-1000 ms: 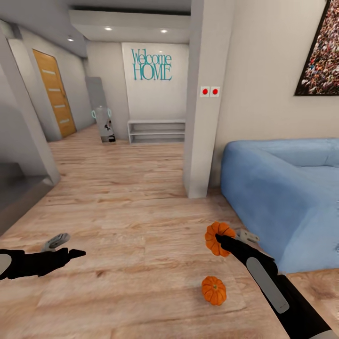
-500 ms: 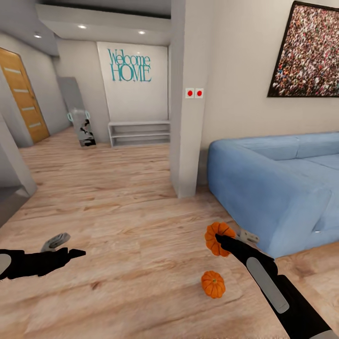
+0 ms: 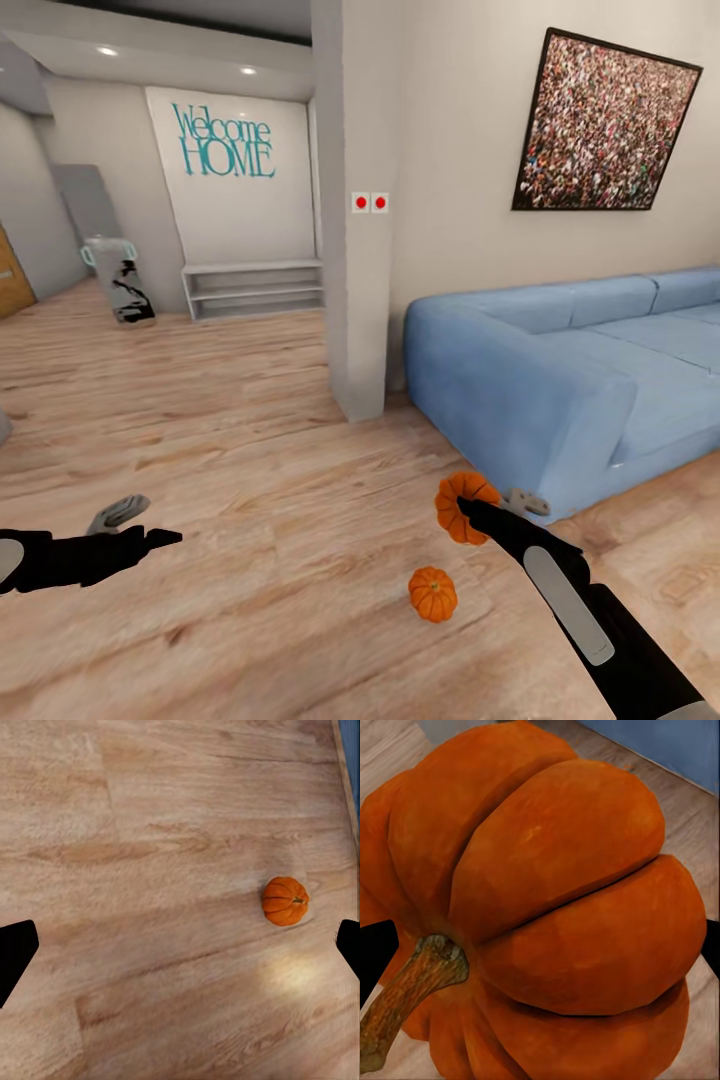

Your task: Place each of the two pumpkins and all three candles from the living room inside a cabinet in the living room (use any cabinet), then make sure every cabinet is closed, and position the cauldron so it is next to a table in the living room.

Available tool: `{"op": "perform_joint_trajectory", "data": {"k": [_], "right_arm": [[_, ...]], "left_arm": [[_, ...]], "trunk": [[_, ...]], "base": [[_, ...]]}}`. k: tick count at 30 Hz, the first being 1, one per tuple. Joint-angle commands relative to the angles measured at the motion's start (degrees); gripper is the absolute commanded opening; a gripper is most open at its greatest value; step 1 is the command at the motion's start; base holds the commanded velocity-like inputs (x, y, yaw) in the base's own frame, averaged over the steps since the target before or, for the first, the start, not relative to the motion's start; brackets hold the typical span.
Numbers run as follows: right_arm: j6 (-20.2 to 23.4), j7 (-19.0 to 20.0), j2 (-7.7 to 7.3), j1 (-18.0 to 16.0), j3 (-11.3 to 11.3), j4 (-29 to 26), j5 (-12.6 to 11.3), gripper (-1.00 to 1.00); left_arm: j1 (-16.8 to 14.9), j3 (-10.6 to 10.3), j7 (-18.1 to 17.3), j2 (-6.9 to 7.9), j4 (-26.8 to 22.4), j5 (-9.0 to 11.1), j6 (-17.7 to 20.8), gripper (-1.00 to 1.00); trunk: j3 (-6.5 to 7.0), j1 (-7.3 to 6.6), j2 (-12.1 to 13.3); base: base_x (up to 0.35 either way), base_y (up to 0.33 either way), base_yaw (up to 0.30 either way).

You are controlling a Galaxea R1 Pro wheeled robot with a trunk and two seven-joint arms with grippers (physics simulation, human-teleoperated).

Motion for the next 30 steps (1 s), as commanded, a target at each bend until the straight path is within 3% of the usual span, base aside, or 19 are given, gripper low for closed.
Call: {"op": "perform_joint_trajectory", "data": {"k": [1, 16, 30], "right_arm": [[-0.04, -0.61, -0.06, -0.06, 0.17, -0.08, -0.57, -1.00], [-0.01, -0.61, -0.06, -0.06, 0.19, -0.13, -0.57, -1.00], [0.00, -0.61, -0.06, -0.06, 0.10, -0.09, -0.99, -1.00]], "left_arm": [[-0.03, -0.07, 0.57, 0.05, -0.05, 0.61, 0.05, 1.00], [-0.03, -0.10, 0.57, 0.05, -0.06, 0.56, 0.05, 1.00], [-0.02, -0.07, 0.57, 0.05, -0.06, 0.61, 0.04, 1.00]], "trunk": [[-0.02, -0.01, -0.03], [0.61, -0.01, -0.03], [1.26, -0.01, -0.03]], "base": [[0.000, 0.002, -0.277], [0.000, 0.007, -0.277], [0.000, 0.154, -0.272]]}}
